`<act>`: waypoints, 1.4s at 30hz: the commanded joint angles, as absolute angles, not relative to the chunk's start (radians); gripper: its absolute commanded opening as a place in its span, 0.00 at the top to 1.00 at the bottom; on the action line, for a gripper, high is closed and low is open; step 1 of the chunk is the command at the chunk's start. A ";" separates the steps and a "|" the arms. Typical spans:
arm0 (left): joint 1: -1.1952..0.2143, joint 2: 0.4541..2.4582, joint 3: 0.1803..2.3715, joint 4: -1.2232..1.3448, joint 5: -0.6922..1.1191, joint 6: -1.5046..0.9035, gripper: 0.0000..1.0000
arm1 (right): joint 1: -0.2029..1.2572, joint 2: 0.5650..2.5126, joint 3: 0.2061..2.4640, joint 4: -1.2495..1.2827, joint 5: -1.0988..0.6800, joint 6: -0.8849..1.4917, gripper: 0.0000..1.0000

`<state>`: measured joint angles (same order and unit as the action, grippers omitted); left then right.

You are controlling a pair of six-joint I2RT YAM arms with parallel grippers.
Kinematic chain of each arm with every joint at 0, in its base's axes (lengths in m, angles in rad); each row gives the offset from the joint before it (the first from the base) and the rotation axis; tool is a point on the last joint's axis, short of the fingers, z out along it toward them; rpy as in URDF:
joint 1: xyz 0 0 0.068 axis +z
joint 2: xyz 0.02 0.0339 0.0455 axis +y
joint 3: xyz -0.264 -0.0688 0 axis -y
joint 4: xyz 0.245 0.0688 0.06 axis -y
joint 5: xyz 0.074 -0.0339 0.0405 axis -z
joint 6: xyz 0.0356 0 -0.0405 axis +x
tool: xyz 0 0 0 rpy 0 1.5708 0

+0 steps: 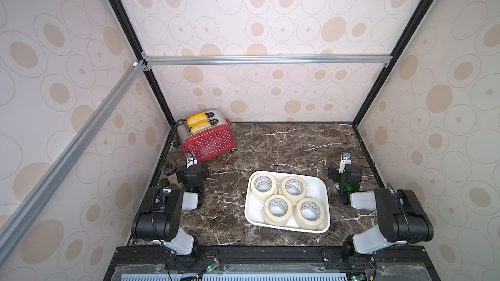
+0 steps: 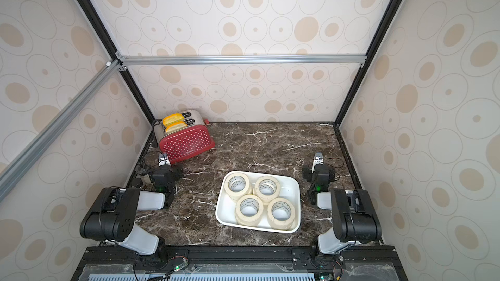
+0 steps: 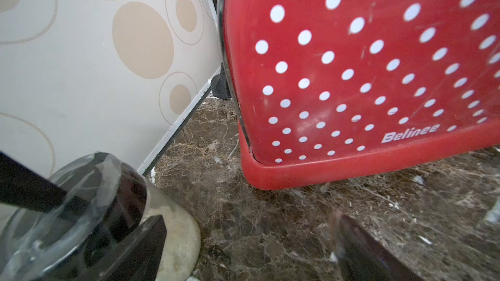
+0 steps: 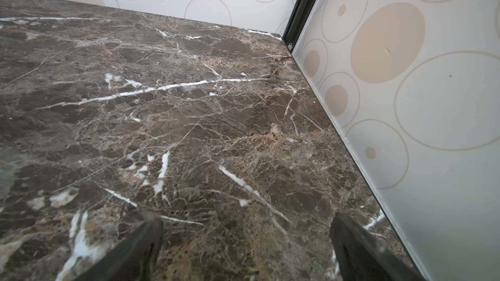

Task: Take out the art tape in the storage box
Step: Move the storage box to the center of the board.

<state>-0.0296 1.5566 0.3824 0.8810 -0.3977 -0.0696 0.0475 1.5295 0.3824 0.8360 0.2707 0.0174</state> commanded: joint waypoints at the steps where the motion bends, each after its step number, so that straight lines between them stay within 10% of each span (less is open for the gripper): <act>1: -0.021 1.541 0.407 0.876 -0.394 -0.080 0.01 | 0.050 1.534 0.398 0.830 0.281 0.010 0.00; 22: -0.020 1.503 0.377 0.905 -0.370 -0.067 0.01 | 0.046 1.532 0.393 0.840 0.272 0.017 0.00; 32: -0.049 1.062 0.356 0.576 -0.385 -0.322 0.01 | 0.043 1.452 0.324 0.917 0.305 0.019 0.00; 42: -0.268 1.005 0.520 0.177 -0.240 -0.518 0.07 | 0.041 1.076 0.543 0.201 0.248 0.352 0.00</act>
